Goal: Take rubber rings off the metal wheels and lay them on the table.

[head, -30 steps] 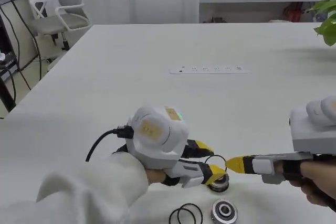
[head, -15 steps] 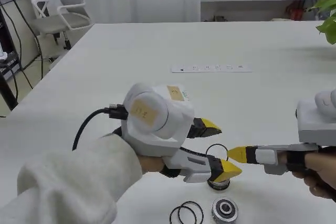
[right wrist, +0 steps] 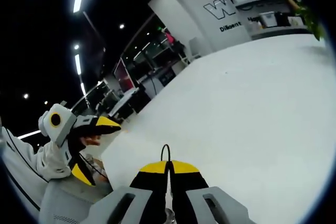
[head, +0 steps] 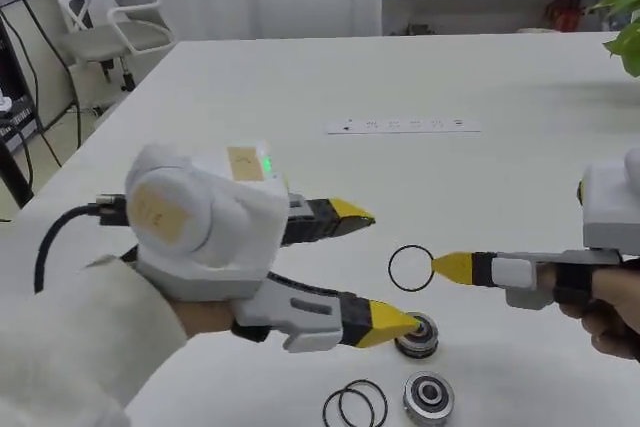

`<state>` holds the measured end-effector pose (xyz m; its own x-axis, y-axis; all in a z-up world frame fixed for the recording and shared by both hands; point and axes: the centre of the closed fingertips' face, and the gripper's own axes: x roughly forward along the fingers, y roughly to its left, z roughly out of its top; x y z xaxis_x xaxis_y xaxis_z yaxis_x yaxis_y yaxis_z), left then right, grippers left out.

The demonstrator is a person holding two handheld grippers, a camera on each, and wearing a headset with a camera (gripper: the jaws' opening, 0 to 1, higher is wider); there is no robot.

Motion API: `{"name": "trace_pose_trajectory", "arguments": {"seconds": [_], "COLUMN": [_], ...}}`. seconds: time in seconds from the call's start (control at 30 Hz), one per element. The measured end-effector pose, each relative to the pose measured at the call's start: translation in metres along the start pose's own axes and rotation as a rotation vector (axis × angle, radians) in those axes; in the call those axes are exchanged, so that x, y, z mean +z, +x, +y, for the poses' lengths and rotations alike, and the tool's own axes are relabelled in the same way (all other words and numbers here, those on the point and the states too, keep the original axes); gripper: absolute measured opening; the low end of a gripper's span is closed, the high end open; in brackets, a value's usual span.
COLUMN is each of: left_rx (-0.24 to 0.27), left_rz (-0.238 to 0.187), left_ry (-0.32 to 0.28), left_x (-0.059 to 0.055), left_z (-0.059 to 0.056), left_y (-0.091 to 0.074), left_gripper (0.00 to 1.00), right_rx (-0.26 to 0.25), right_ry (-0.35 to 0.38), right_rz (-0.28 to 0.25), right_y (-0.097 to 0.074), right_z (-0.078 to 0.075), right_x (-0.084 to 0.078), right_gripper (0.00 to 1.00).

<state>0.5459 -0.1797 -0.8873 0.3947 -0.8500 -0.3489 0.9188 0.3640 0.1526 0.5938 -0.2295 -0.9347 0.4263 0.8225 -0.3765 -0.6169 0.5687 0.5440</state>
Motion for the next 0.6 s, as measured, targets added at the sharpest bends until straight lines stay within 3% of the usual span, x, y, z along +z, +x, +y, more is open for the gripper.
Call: {"name": "trace_pose_trajectory", "arguments": {"seconds": [0.13,0.37,0.5,0.6], "left_rx": [0.036,0.043,-0.009,-0.046], "left_rz": [0.007,-0.003,0.065,0.097], "left_ry": [-0.032,-0.092,-0.055,-0.097], "left_x": [-0.011,-0.024,-0.04,-0.052], "left_z": [0.001,-0.005,-0.018,-0.026], "left_y": [-0.017,-0.035,-0.034,-0.032], "left_gripper": [0.63,0.7,0.71,0.74], "right_rx": [0.009,0.024,0.039,0.058], "right_ry": [0.009,0.026,0.024,0.025], "right_rz": [-0.01,-0.017,-0.004,0.013], "right_y": [0.0,-0.001,0.001,0.003], "right_z": [0.002,0.006,0.011,0.016], "right_x": [0.003,0.005,0.002,-0.001], "right_gripper": [0.0,0.0,0.0,0.0]}}
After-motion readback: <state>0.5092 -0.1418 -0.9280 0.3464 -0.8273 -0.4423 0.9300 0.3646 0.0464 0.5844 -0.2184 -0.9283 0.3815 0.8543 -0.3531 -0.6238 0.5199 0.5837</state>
